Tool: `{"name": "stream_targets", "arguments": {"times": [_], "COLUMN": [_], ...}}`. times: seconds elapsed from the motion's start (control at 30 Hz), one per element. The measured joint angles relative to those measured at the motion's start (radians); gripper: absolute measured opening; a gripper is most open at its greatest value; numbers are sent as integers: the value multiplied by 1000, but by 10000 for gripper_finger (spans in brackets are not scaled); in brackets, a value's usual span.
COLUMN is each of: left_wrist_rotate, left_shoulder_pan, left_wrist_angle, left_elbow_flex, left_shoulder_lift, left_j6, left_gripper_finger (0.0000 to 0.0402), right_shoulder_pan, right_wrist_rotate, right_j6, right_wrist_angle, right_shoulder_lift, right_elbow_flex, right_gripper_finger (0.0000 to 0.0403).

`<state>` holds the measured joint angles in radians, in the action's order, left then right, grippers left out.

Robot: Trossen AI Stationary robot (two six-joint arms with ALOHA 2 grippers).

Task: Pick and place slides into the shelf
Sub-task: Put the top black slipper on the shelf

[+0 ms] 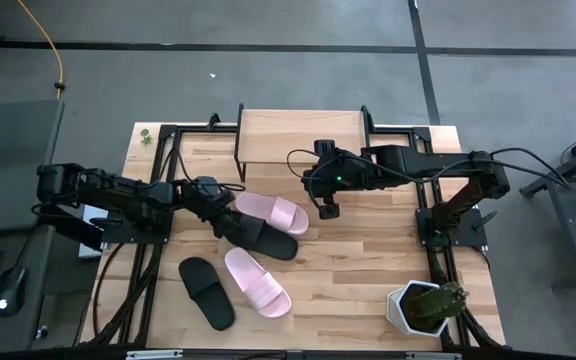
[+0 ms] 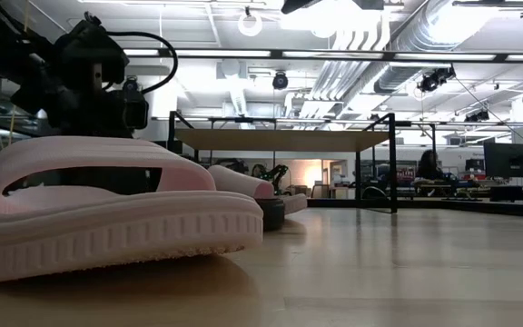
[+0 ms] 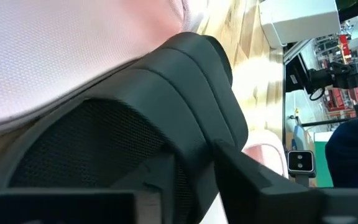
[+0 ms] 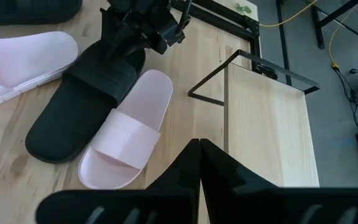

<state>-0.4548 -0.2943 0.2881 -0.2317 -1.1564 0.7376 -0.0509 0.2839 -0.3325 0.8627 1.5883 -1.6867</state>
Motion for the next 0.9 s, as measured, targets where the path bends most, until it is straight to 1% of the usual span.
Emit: {"name": "stream_targets", "arguments": {"times": [0.17, 0.23, 0.43, 0.57, 0.63, 0.7, 0.8, 0.9], "left_wrist_rotate": [-6, -20, -46, -58, -74, -89, -116, -139], "left_shoulder_pan": [0, 0, 0, 0, 0, 0, 0, 0], "left_wrist_angle": [1, 3, 2, 17, 48, 91, 133, 131], "left_elbow_flex": [-1, -1, -1, -1, -1, -1, -15, -43], "left_shoulder_lift": [0, 0, 0, 0, 1, 1, 0, 0], "left_j6": [-10, -21, -16, -3, 3, 20, 42, 43], "left_gripper_finger": [18, 8, 24, 13, 6, 8, 17, 15], "right_shoulder_pan": [0, 0, 0, 0, -1, -8, -21, -35], "right_wrist_rotate": [-4, -3, 16, 56, 56, 62, 116, 182], "right_j6": [-6, -6, -8, -22, -53, -79, -103, -120], "right_wrist_angle": [0, 0, 2, 7, 18, 17, 16, 16], "right_shoulder_lift": [0, 0, 0, 0, 0, 0, 0, 0], "right_elbow_flex": [0, 0, 0, 0, 0, 0, 0, 0], "right_gripper_finger": [0, 0, 0, 0, 0, 0, 0, 0]}}
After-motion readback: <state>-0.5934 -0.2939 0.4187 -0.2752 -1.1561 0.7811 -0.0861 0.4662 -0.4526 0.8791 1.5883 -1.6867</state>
